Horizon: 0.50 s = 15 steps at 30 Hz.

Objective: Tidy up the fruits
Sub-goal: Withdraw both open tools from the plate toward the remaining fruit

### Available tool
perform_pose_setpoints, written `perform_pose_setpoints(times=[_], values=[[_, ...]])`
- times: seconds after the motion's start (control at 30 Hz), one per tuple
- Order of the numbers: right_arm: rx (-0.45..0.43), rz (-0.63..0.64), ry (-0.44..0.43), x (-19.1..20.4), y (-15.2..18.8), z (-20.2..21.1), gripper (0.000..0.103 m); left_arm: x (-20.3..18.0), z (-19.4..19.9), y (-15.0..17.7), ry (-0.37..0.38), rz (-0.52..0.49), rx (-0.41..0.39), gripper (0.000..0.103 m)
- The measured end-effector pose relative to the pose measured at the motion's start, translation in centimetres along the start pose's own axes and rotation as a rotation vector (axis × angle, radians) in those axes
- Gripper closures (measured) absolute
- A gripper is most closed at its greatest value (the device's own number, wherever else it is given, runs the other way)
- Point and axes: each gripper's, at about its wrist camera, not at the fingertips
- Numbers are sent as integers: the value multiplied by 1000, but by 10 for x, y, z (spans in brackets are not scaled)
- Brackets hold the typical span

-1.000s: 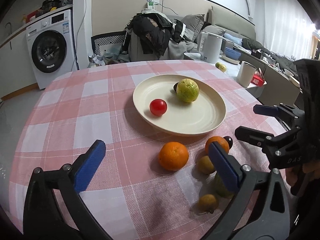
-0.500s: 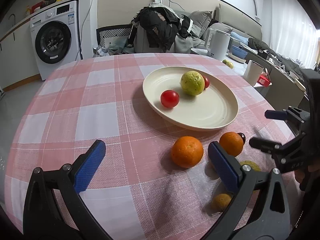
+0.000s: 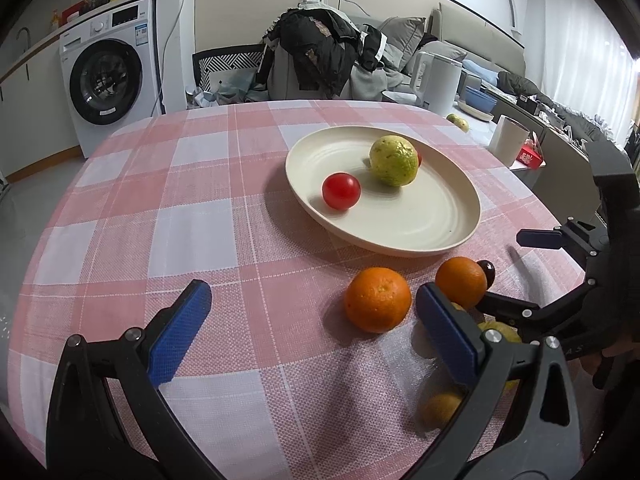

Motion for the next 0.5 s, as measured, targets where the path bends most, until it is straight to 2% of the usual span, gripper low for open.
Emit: perform_pose_setpoints(times=[0.27,0.33,0.37,0.4,0.5], values=[[0,-21,-18,-2,-7,-5,2,-1,-4,1,4,-1,16,1],[-2,-19,-36,-3,-7,-5,11,0,-4,1,5,-3,19,1],[-5,-18,-57,-3,-8,-4,22,0,-5,1,7,-3,20,1],[-9,-13,-84,-2,-9,-3,25,0,-5,1,9,-2,21,1],[-13,18,-100,3,-10,-2,43,0,-5,0,12,1,25,1]])
Point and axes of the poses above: each gripper's, at about its wrist camera, not at the fingertips, and z roughly against the way its jaws point, x to its left, y to its underside, and after that the axes turned 8 degrees about -y, right-handed
